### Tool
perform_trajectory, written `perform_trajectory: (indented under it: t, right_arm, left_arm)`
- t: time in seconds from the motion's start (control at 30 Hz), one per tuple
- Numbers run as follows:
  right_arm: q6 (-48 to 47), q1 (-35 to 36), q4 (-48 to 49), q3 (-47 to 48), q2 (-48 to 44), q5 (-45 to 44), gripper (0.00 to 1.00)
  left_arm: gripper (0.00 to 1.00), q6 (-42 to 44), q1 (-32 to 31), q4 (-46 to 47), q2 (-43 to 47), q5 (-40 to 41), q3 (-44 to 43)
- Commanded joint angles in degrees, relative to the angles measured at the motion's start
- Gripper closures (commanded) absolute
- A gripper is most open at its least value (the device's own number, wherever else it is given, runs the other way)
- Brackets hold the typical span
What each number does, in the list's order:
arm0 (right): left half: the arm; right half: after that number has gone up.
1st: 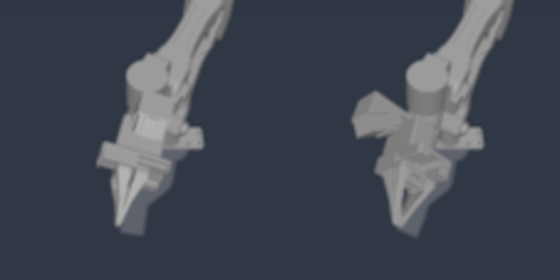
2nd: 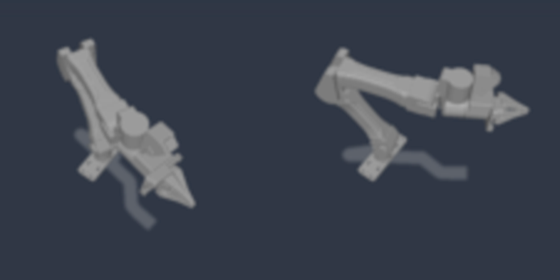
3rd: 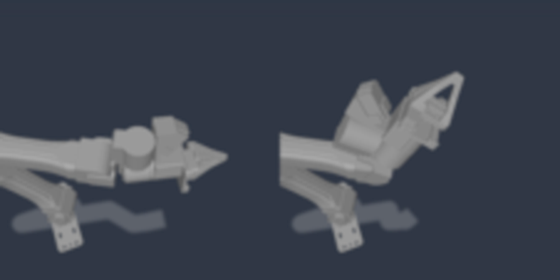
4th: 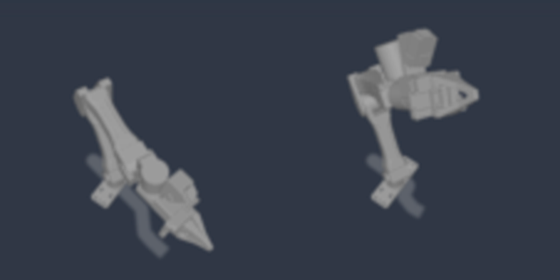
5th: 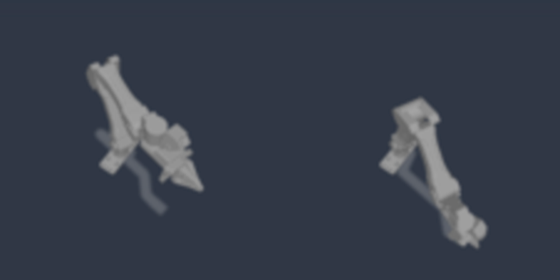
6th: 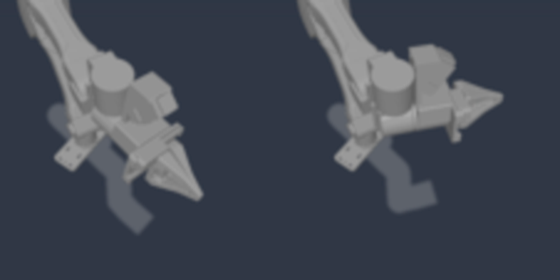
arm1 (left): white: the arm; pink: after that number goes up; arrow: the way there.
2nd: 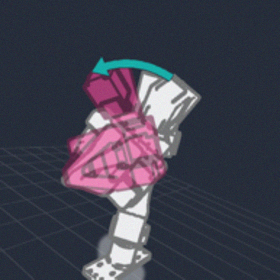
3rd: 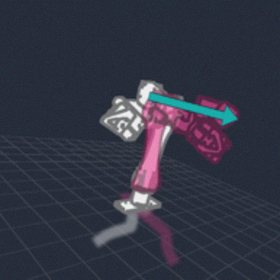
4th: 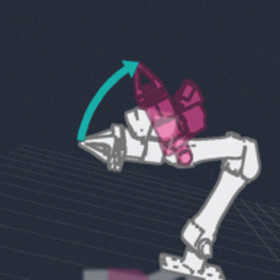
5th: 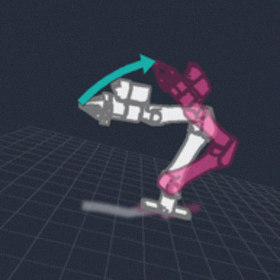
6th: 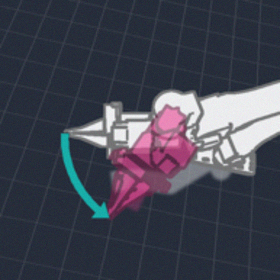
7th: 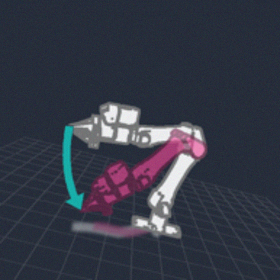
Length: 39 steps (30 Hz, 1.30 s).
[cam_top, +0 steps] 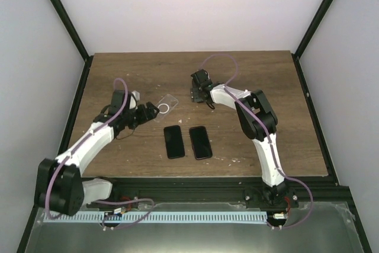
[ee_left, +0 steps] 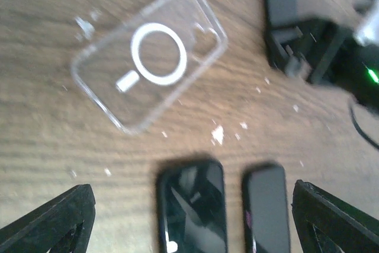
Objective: Put the phone into the phone case
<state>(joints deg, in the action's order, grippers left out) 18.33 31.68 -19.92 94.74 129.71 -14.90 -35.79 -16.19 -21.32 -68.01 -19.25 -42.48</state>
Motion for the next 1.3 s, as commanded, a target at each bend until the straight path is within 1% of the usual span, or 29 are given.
perform_trajectory:
  t: [0.0,0.13,0.23,0.33,0.47,0.53,0.67,0.73,0.83,0.9,1.03,1.27]
  right_arm:
    - [-1.37,-1.12,1.11,-8.38,-5.57,3.73,0.24]
    - [-1.73,-1.43,2.60,-15.99,-10.88,5.84,0.24]
    - [-2.01,-1.44,3.89,-21.33,-15.16,6.90,0.24]
    - [-2.41,-1.53,4.20,-25.06,-18.44,7.46,0.24]
    - [-2.53,-1.53,5.03,-29.57,-21.61,9.01,0.25]
    - [-2.08,-1.53,4.84,-31.16,-22.97,9.88,0.25]
    - [-0.54,-1.53,3.99,-33.92,-25.59,12.45,0.26]
    - [-0.38,-1.51,3.66,-34.84,-26.85,13.19,0.22]
    - [-1.47,-1.53,4.03,-35.05,-27.84,11.64,0.09]
    - [-2.68,-1.61,3.86,-34.05,-27.43,11.19,0.06]
    - [-3.95,-1.68,2.96,-30.72,-25.04,10.72,0.05]
    - [-7.13,-1.67,2.07,-28.23,-22.06,10.11,0.09]
  left_arm:
    - [0.09,-0.43,3.28,5.90,-9.01,5.80,-3.48]
    - [0.12,0.84,4.56,9.79,-18.83,6.11,-7.54]
    - [0.15,2.75,4.61,7.46,-25.79,6.57,-12.69]
    - [0.17,4.04,4.65,6.29,-30.90,6.88,-15.88]
    - [0.21,6.10,4.64,6.53,-36.81,4.83,-19.32]
    - [0.25,7.56,4.66,6.46,-39.55,2.98,-21.32]
    - [0.28,9.73,4.66,8.23,-43.25,-1.27,-24.57]
    - [0.28,10.51,4.59,9.23,-44.75,-3.54,-26.27]
    - [0.29,10.61,4.63,9.83,-47.19,-6.55,-29.05]
    - [0.29,10.29,4.64,9.57,-48.91,-9.26,-31.00]
    - [0.29,8.39,4.18,10.82,-51.20,-14.30,-32.44]
    - [0.31,4.00,1.90,14.42,-53.28,-21.31,-31.69]
